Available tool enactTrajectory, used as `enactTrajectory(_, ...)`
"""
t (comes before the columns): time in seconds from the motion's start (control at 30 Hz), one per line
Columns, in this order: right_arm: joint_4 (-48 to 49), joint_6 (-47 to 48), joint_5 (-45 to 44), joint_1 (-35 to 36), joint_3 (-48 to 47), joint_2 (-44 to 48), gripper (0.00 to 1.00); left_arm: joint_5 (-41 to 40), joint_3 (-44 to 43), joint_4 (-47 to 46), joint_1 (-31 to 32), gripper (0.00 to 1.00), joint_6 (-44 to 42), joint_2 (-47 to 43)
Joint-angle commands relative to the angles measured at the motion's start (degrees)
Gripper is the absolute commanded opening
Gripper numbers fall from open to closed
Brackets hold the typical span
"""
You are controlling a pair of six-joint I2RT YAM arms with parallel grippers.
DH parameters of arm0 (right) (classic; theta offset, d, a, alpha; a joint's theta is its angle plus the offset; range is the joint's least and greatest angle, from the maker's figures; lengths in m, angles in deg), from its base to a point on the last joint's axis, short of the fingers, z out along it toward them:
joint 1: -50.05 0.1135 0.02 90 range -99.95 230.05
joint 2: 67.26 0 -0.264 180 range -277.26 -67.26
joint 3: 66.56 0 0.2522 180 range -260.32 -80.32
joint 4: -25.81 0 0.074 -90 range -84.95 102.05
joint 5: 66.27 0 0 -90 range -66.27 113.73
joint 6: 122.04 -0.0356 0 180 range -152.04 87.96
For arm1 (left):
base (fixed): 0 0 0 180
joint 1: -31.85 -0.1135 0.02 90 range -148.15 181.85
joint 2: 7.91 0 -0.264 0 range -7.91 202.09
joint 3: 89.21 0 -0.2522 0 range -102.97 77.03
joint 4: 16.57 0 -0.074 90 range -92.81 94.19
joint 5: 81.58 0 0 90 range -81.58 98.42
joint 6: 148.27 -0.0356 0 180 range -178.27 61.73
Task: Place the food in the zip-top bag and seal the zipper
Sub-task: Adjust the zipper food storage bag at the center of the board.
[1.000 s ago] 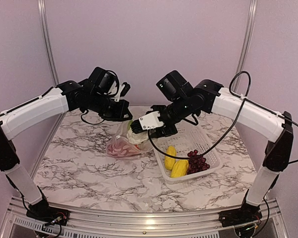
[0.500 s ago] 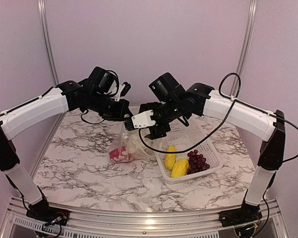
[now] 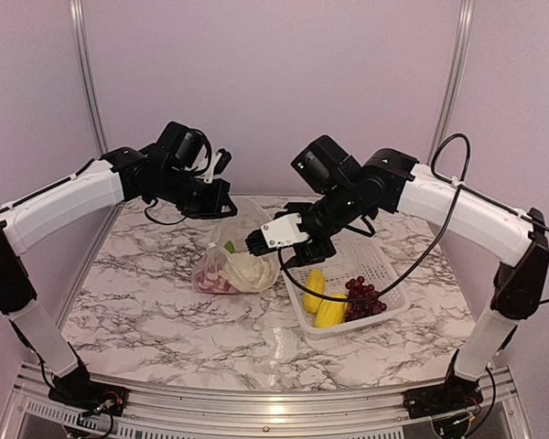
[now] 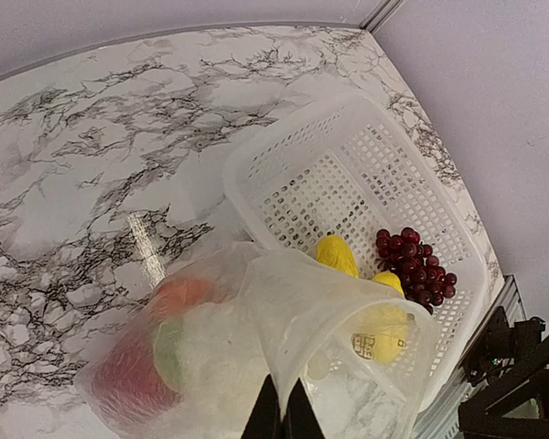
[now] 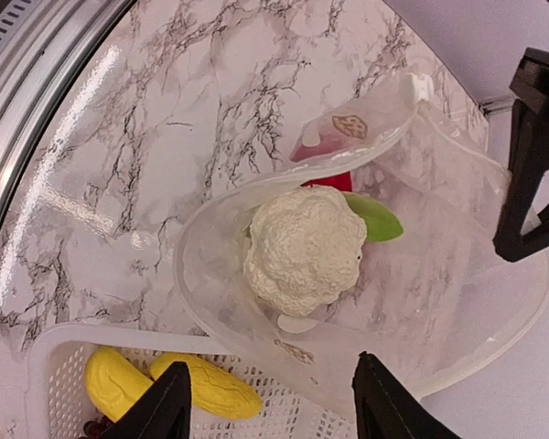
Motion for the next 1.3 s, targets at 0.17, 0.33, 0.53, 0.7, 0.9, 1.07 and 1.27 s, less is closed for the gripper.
enactTrajectory(0.17, 0.7, -0.7, -0.5, 6.0, 8.0, -1.4, 0.61, 1.2, 0.6, -0.9, -0.9, 0.0, -0.1, 1.2)
enactTrajectory(0.33, 6.6, -4.2, -3.7, 6.8, 8.3, -3.8, 0.3, 1.3, 0.6, -0.3, -0.9, 0.0, -0.5, 1.2)
enactTrajectory(0.53, 13.1, -8.2, -7.5, 6.9, 6.6, -3.0, 0.0, 0.6, 1.0, 1.4, -0.9, 0.0, -1.6, 0.8)
enactTrajectory(0.7, 9.8, -8.6, -6.0, 6.8, 2.5, -2.8, 0.0, -0.9, 0.5, 3.9, -0.9, 0.11, -2.9, 0.4)
enactTrajectory(0.9, 7.3, -9.1, -5.5, 6.9, -1.5, -2.4, 0.0, -3.8, -0.3, 6.5, -1.0, 0.23, -3.8, 0.0)
enactTrajectory(1.07, 7.4, -9.1, -5.7, 6.9, 0.0, -2.3, 0.0, -7.7, -1.8, 9.9, -0.9, 0.05, -4.8, -0.3)
enactTrajectory(1.27, 7.7, -9.2, -5.6, 6.8, 1.2, -2.1, 0.0, -8.6, -1.9, 11.4, -0.9, 0.0, -5.4, -1.9)
